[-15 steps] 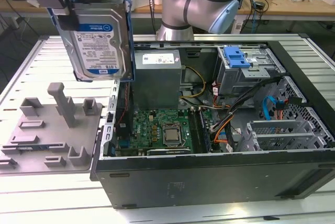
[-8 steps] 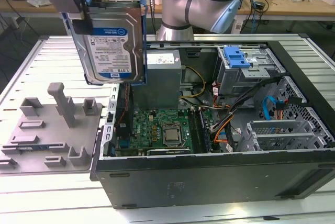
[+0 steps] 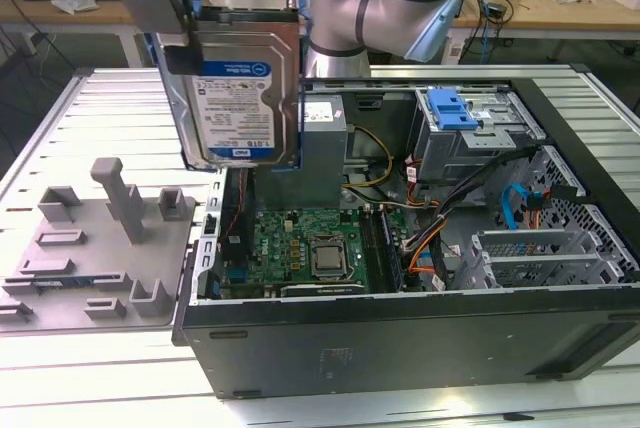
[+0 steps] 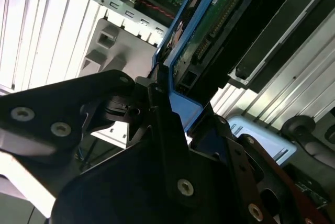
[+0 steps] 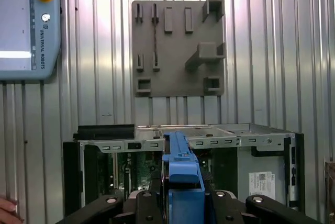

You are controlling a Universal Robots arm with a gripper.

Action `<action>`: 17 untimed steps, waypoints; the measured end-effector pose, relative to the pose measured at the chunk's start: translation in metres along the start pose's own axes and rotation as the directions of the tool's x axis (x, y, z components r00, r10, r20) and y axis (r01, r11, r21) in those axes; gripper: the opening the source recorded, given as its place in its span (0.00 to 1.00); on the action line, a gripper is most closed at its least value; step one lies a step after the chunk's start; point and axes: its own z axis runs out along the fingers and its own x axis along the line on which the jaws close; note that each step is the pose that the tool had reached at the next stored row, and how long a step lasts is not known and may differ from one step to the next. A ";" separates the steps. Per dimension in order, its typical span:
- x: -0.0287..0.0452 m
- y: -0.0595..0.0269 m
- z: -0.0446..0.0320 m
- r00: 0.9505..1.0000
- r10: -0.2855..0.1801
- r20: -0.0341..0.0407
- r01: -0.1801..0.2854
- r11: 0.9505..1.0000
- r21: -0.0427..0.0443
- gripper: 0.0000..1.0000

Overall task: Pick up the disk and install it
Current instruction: 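Pick up the disk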

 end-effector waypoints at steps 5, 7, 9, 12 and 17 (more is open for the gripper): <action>0.0099 -0.0169 -0.0019 1.000 0.000 0.001 0.000 1.000 0.000 0.37; 0.0162 -0.0271 -0.0030 1.000 0.000 0.002 0.000 1.000 0.000 0.37; 0.0207 -0.0349 -0.0038 1.000 0.000 0.002 0.000 1.000 0.000 0.37; 0.0283 -0.0505 -0.0049 1.000 0.000 0.005 0.000 1.000 -0.001 0.37; 0.0387 -0.0744 -0.0061 1.000 0.000 0.010 0.000 1.000 -0.001 0.37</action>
